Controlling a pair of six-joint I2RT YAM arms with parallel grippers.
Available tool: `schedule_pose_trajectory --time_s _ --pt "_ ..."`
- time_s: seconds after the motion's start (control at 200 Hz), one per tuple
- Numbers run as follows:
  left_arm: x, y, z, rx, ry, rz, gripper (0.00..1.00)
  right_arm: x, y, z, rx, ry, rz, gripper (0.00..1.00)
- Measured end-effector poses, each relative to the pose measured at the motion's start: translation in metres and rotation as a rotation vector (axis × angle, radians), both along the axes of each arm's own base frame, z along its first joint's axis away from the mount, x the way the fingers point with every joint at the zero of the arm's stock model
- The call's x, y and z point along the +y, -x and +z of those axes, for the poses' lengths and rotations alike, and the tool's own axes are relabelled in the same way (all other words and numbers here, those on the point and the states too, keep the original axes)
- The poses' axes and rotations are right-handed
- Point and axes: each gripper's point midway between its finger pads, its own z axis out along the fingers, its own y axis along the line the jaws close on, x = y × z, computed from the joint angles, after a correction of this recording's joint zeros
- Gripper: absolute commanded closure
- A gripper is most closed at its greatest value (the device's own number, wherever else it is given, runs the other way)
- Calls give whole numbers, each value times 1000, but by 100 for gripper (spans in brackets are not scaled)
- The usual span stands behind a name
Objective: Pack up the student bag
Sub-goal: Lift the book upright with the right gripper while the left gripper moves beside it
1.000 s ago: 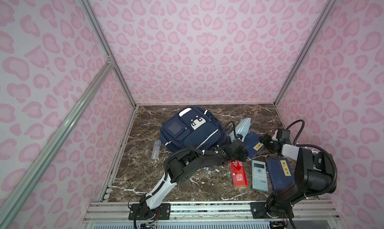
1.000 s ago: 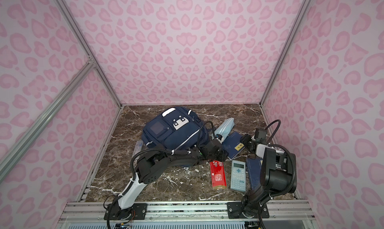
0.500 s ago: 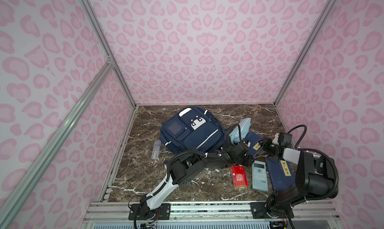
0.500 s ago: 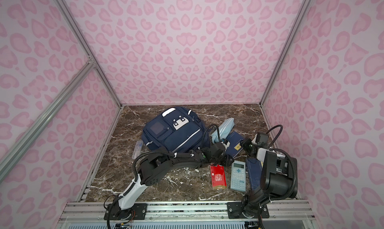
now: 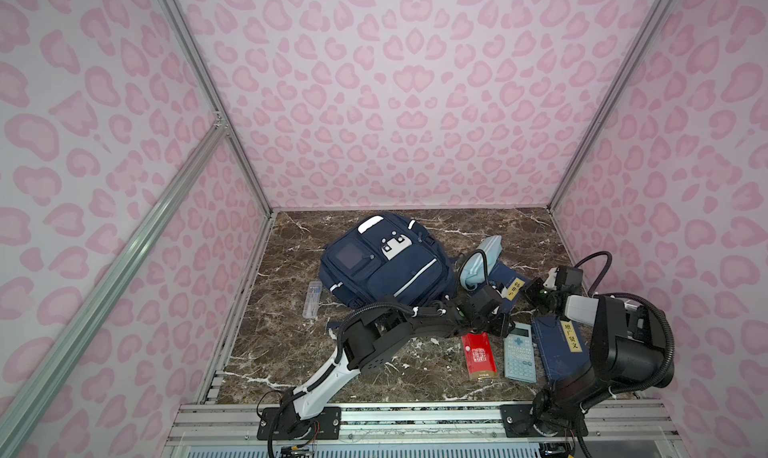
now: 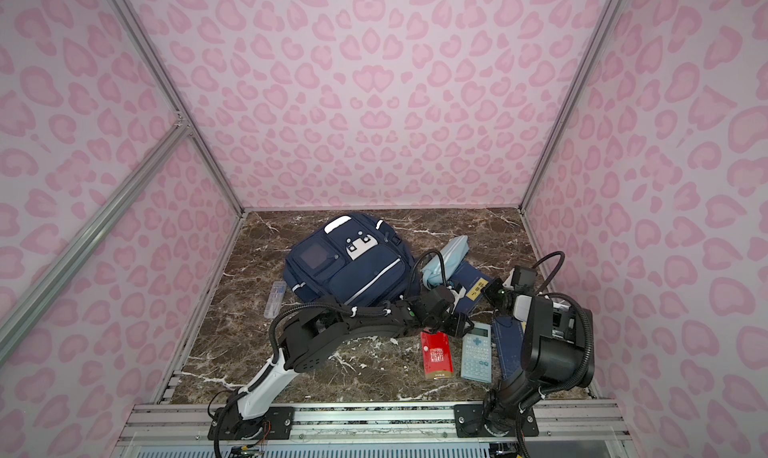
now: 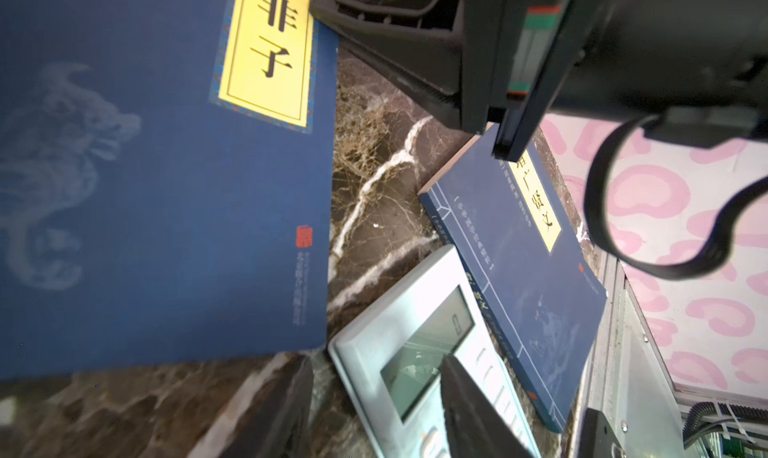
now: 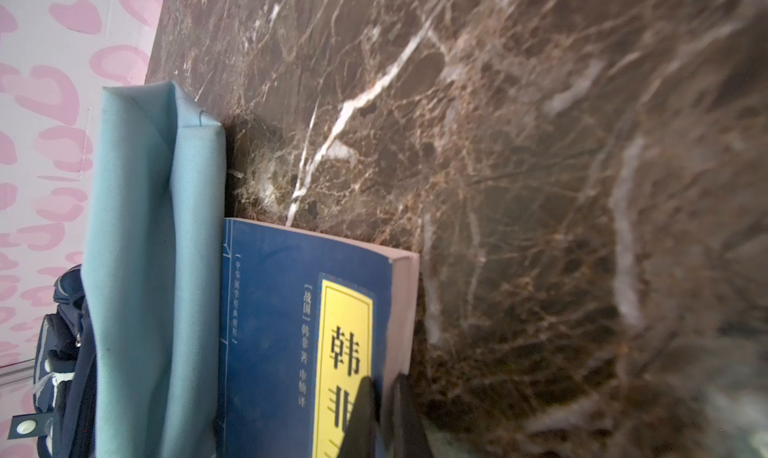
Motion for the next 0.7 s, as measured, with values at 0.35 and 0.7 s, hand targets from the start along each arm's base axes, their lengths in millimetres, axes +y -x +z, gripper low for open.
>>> schedule_pose_trajectory --time_s 0.35,0.7 --pt "68 -39 44 -62 -13 132 46 0 17 32 10 81 -8 100" --pt "75 -57 47 -61 30 109 31 16 20 85 -81 131 87 100"
